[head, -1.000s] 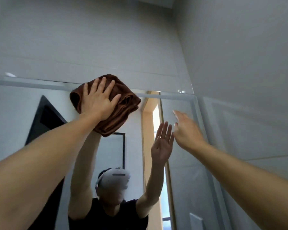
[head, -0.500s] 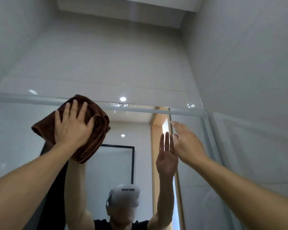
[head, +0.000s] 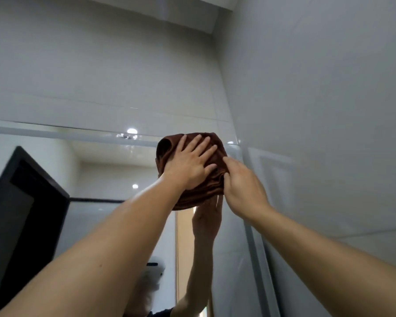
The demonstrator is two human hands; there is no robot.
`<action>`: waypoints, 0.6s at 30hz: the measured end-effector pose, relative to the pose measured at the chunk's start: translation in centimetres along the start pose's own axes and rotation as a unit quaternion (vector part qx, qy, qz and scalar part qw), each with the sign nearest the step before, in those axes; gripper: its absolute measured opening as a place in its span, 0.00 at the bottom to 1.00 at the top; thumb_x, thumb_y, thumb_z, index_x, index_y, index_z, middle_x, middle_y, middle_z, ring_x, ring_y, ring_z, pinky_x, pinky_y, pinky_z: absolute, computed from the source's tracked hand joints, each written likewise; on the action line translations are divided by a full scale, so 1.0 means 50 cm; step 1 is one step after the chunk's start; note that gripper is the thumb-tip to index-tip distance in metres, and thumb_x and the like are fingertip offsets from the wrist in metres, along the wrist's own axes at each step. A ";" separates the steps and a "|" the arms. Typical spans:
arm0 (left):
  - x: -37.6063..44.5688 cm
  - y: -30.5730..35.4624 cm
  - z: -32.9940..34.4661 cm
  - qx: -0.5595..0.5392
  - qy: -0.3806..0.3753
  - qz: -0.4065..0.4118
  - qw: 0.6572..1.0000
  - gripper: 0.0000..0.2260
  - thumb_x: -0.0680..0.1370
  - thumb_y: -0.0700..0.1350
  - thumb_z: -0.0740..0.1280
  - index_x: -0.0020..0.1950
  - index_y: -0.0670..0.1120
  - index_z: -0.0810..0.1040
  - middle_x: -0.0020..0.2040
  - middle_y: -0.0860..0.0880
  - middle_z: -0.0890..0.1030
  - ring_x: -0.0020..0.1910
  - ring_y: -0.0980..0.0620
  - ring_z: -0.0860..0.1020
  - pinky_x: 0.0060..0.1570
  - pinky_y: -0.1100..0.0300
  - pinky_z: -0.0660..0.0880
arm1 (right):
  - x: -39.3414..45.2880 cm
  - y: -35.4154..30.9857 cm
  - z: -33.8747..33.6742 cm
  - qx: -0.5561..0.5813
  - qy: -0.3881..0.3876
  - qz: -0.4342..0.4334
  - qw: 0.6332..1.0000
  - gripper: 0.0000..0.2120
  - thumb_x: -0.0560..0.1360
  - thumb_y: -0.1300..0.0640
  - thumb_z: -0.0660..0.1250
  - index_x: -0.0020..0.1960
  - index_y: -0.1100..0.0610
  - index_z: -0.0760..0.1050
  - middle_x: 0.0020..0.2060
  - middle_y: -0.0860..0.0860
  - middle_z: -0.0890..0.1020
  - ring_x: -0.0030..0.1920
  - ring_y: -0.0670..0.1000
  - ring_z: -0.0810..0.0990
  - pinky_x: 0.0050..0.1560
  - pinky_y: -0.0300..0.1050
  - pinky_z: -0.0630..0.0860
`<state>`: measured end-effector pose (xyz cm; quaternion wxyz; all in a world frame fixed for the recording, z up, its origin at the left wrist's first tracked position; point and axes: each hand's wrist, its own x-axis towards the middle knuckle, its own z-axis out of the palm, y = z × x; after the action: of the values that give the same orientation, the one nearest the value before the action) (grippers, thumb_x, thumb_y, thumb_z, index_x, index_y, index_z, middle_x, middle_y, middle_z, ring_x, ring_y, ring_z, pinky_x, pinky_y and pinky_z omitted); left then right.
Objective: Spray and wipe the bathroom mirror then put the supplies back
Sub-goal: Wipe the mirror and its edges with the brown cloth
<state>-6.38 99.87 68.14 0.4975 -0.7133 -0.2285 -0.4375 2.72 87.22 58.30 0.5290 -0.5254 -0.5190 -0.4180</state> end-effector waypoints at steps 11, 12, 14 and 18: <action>0.094 0.107 0.014 -0.018 -0.057 0.082 0.995 0.28 0.83 0.60 0.43 0.82 0.55 0.47 0.83 0.50 0.43 0.81 0.49 0.39 0.77 0.41 0.36 | -0.011 0.035 -0.058 -0.079 -0.022 0.030 0.996 0.23 0.83 0.62 0.56 0.78 0.59 0.60 0.76 0.55 0.66 0.73 0.55 0.68 0.70 0.49 0.67; 0.088 0.108 0.016 -0.024 -0.053 0.078 0.995 0.28 0.83 0.61 0.42 0.82 0.55 0.47 0.83 0.51 0.44 0.81 0.49 0.39 0.77 0.41 0.35 | -0.014 0.034 -0.063 -0.090 -0.024 0.030 0.995 0.23 0.83 0.62 0.56 0.78 0.59 0.60 0.76 0.55 0.66 0.73 0.55 0.68 0.70 0.48 0.67; 0.077 0.105 0.022 -0.030 -0.044 0.075 0.996 0.28 0.83 0.62 0.43 0.82 0.55 0.49 0.83 0.51 0.45 0.81 0.50 0.40 0.77 0.42 0.35 | -0.017 0.032 -0.073 -0.104 -0.028 0.033 0.994 0.22 0.83 0.62 0.56 0.77 0.58 0.62 0.74 0.55 0.68 0.71 0.56 0.70 0.66 0.48 0.69; 0.027 0.079 0.019 -0.050 -0.015 0.063 0.997 0.28 0.83 0.64 0.47 0.82 0.57 0.52 0.83 0.50 0.49 0.81 0.49 0.43 0.77 0.42 0.36 | -0.022 0.026 -0.082 -0.124 -0.034 0.049 0.991 0.16 0.82 0.62 0.55 0.70 0.58 0.68 0.65 0.56 0.74 0.63 0.59 0.75 0.50 0.47 0.67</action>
<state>-2.30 99.00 67.16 0.4840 -0.7570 -0.1685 -0.4053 4.35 83.18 57.42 0.4619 -0.6253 -0.4544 -0.4349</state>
